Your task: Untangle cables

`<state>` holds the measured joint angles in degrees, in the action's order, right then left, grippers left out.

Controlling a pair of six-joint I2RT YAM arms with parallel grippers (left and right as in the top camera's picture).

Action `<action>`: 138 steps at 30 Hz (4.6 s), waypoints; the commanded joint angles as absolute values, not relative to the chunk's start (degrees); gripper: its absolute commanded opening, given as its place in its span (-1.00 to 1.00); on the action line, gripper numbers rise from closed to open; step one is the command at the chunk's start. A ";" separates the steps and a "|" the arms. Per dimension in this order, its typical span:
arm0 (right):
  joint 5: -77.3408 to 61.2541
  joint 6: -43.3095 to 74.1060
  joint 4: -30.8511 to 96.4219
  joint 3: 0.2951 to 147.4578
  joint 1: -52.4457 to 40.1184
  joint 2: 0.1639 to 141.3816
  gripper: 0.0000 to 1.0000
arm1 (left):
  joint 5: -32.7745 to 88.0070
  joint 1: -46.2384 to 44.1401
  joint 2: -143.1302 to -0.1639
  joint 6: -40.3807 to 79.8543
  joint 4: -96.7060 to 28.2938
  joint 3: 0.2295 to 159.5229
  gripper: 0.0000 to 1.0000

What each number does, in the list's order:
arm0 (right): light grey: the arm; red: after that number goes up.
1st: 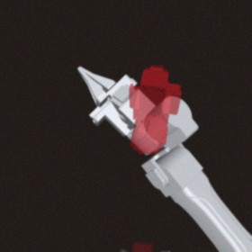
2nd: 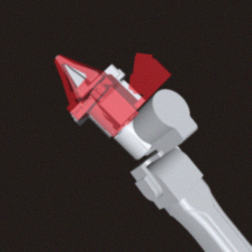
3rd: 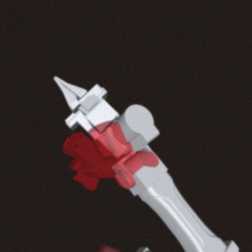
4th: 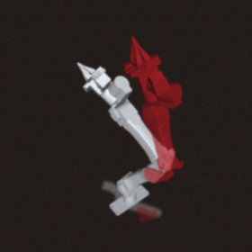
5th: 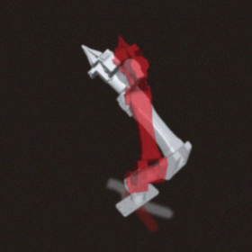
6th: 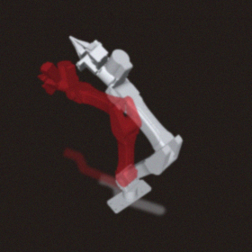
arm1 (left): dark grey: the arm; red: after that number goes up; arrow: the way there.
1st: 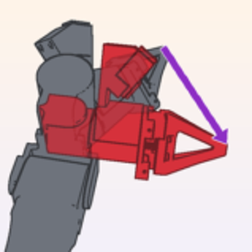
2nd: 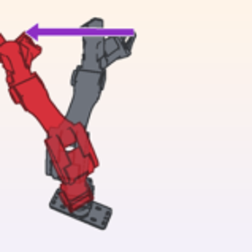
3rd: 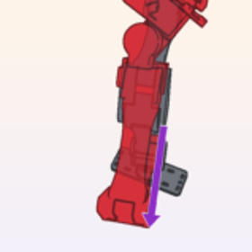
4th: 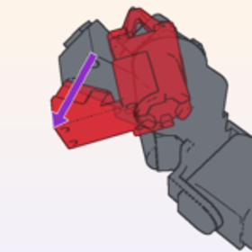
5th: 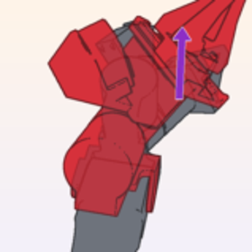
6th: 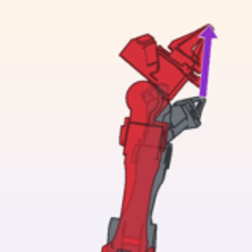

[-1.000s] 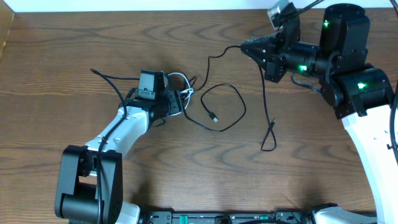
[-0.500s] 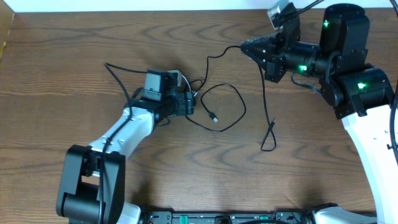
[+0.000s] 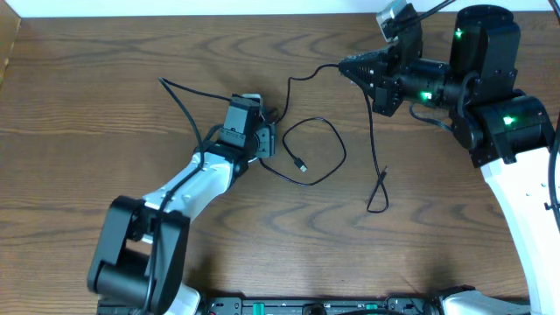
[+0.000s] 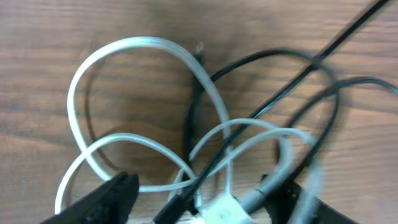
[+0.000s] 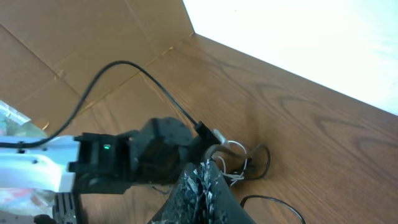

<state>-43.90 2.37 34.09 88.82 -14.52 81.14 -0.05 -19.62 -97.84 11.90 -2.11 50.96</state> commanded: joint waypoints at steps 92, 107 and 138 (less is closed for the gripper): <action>8.54 20.16 45.45 89.45 24.71 106.52 0.74 | 22.24 -2.55 -99.22 16.58 -7.40 50.57 0.44; 3.25 13.19 63.77 85.62 4.32 106.54 0.33 | 21.17 -2.59 -99.22 16.60 -7.84 50.57 0.43; 10.52 15.14 22.79 56.95 -3.42 106.52 -0.98 | 20.95 -2.59 -99.24 16.60 -8.29 50.57 0.43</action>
